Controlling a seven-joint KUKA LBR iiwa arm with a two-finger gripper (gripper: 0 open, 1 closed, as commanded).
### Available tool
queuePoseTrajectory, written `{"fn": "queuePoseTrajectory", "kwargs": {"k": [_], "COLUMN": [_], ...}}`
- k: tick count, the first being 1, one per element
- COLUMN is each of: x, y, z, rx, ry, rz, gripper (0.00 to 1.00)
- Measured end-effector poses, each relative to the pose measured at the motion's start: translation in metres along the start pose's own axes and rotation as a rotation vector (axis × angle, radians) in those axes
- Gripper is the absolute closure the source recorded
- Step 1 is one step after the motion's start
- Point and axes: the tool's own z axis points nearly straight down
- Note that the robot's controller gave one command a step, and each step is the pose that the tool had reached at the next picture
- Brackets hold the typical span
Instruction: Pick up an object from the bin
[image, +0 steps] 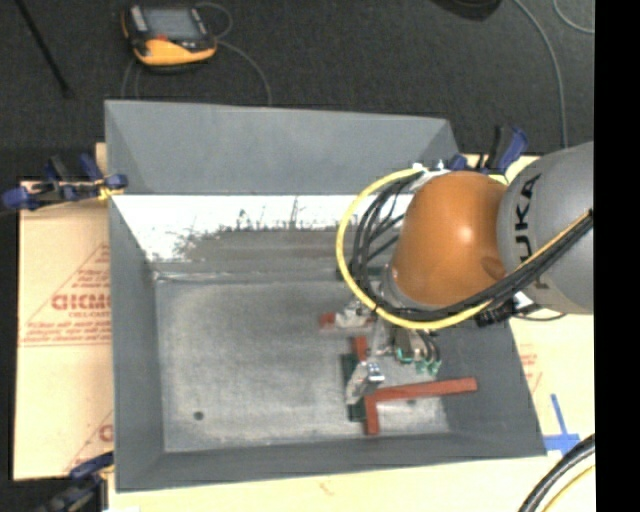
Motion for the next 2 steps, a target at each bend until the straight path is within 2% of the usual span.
{"fn": "queuePoseTrajectory", "kwargs": {"k": [1, 2], "x": [-0.007, -0.002], "y": [-0.024, -0.048], "z": [0.006, 0.056], "rx": [0.0, 0.002], "ry": [-0.002, -0.008], "rz": [-0.089, -0.142], "gripper": [0.0, 0.0]}}
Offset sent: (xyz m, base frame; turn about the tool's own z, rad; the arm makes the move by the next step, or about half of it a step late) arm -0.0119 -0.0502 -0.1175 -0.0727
